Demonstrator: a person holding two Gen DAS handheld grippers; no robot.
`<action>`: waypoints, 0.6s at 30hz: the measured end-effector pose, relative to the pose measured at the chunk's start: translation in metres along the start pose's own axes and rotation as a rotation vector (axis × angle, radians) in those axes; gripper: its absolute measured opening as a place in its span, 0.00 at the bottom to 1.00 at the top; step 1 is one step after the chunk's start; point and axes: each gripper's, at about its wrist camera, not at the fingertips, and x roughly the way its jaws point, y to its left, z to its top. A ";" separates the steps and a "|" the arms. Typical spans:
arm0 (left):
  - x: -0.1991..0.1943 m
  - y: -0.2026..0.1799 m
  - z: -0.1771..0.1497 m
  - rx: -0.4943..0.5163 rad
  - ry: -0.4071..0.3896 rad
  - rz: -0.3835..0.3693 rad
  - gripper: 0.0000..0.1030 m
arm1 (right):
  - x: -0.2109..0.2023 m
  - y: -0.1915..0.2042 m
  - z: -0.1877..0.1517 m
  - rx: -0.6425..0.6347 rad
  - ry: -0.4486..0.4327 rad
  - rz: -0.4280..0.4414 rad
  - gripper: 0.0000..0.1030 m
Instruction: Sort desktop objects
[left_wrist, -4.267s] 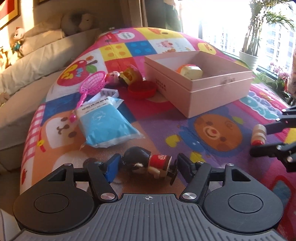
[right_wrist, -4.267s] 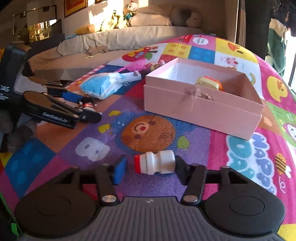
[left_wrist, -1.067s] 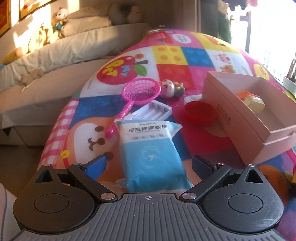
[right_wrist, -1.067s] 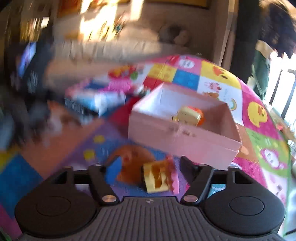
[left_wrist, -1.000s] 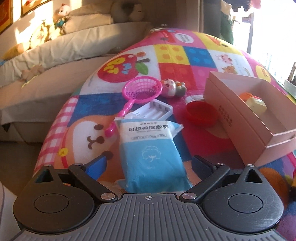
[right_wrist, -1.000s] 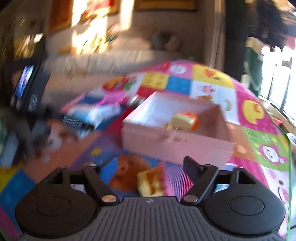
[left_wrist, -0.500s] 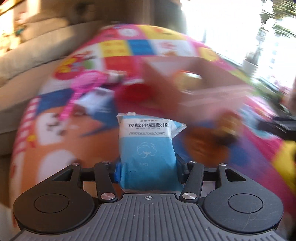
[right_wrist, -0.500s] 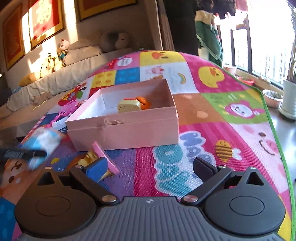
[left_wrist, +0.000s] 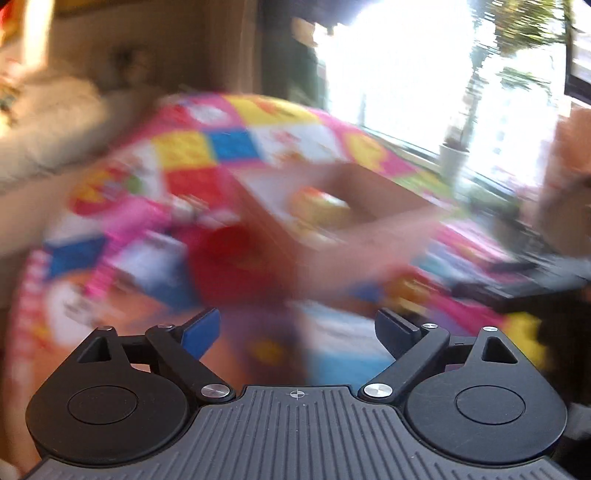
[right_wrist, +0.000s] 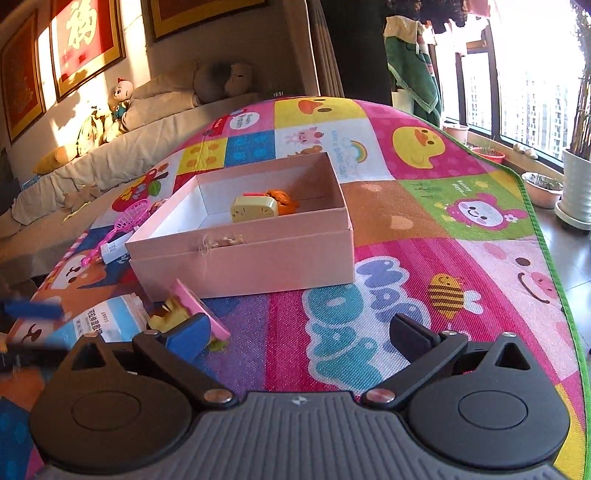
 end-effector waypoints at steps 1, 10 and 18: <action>0.007 0.011 0.003 0.002 -0.020 0.077 0.92 | 0.000 0.000 0.000 0.000 -0.001 -0.001 1.00; 0.110 0.080 0.025 0.003 0.048 0.300 0.89 | 0.001 0.003 0.000 -0.016 0.011 -0.008 1.00; 0.149 0.114 0.036 -0.094 0.109 0.266 0.75 | 0.006 0.004 0.000 -0.022 0.040 -0.003 1.00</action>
